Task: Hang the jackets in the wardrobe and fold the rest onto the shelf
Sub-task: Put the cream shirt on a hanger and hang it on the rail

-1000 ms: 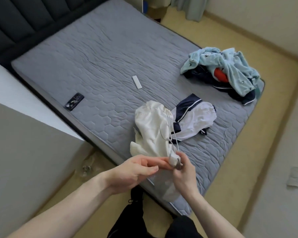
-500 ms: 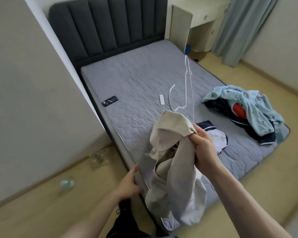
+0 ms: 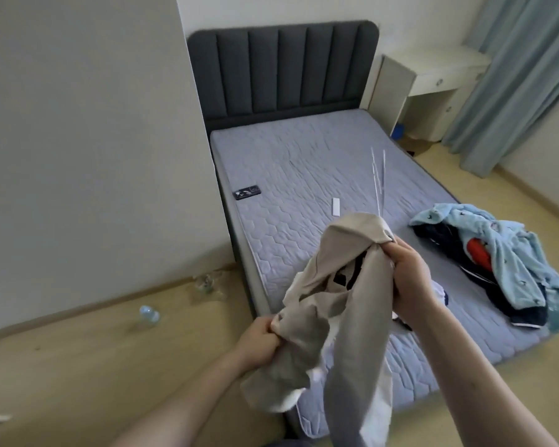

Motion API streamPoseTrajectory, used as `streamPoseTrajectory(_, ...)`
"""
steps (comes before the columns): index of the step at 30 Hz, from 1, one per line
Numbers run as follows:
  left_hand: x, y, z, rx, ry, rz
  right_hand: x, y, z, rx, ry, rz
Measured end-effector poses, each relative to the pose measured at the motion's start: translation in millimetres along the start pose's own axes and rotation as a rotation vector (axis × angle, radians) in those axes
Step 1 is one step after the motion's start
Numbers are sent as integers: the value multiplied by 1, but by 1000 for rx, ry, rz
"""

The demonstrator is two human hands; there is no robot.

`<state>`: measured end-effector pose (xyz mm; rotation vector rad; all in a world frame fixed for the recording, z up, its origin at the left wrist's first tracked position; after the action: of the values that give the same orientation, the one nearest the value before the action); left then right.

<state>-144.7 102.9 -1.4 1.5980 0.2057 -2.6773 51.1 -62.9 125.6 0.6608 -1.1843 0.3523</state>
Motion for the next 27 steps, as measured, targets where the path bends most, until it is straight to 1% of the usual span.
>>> streamPoseTrajectory(2, -3, -36, 27, -126, 57, 64, -12, -11, -7, -104, 9, 96)
streamPoseTrajectory(3, -8, -54, 42, -165, 91, 80, -21, -17, -10, -147, 17, 136)
streamPoseTrajectory(7, -44, -99, 99, -252, 221, 197, -56, -17, -18, -299, 102, 376)
streamPoseTrajectory(10, -72, -114, 129, -274, 290, 279, -78, 12, -17, -284, 166, 530)
streamPoseTrajectory(12, -83, -125, 146, -306, 313, 366, -85, 42, -8, -284, 115, 666)
streamPoseTrajectory(13, -86, -132, 154, -336, 307, 424, -86, 63, 3, -262, 69, 678)
streamPoseTrajectory(14, -89, -138, 163, -372, 284, 484, -88, 86, 16, -193, 21, 658)
streamPoseTrajectory(16, -90, -149, 176, -419, 205, 633, -95, 137, 49, 67, -41, 636)
streamPoseTrajectory(18, -88, -156, 189, -410, 155, 772, -105, 187, 85, 342, -50, 658)
streamPoseTrajectory(19, -88, -159, 194, -386, 153, 826, -110, 209, 99, 427, -42, 670)
streamPoseTrajectory(20, -89, -160, 199, -354, 157, 870, -113, 229, 110, 464, -46, 693)
streamPoseTrajectory(23, -95, -165, 216, -304, 213, 935, -108, 271, 113, 402, -119, 790)
streamPoseTrajectory(27, -93, -187, 239, -284, 293, 896, -85, 288, 93, 249, -216, 645)
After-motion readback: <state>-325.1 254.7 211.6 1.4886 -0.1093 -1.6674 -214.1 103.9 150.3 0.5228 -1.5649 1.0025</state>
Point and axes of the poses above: each hand's wrist, its own z-axis away from the middle knuckle, its own y-axis out of the palm, x = y × z, the point moved 3 cm from there along -z, towards the middle knuckle, and after that the axes turned 13 degrees about x, right-handed, at the moved point
